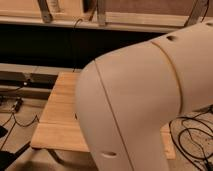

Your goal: Place the white sponge in the ceramic cup

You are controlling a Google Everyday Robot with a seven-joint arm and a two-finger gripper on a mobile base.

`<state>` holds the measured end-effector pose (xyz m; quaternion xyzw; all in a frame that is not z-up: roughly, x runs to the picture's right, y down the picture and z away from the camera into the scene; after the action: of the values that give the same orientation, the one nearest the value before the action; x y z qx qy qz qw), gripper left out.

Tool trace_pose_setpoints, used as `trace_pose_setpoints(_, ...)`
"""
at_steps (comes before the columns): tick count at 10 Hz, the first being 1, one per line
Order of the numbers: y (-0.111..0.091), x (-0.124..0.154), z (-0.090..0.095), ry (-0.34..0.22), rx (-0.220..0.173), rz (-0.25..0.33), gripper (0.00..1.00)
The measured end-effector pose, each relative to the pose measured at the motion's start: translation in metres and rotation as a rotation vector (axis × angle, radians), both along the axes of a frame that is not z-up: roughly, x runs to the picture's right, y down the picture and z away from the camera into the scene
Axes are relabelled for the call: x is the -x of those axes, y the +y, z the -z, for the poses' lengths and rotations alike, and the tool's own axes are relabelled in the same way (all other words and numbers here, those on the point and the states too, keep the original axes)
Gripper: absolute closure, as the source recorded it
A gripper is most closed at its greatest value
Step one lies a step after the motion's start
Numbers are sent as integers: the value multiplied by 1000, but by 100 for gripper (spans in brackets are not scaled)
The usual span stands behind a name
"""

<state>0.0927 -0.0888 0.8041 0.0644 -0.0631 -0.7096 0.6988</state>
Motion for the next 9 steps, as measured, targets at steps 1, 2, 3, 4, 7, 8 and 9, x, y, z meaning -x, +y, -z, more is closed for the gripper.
trace_pose_setpoints(1, 14, 17, -5, -24, 32, 31, 20)
trace_pose_setpoints(2, 28, 36, -9, -53, 68, 49, 20)
trace_pose_setpoints(3, 42, 55, -14, -76, 104, 52, 20)
trace_pose_setpoints(4, 54, 78, -19, -96, 137, 61, 20)
trace_pose_setpoints(7, 61, 116, -32, -111, 180, 67, 20)
trace_pose_setpoints(8, 54, 130, -38, -110, 177, 59, 20)
trace_pose_setpoints(9, 40, 149, -44, -114, 160, 53, 20)
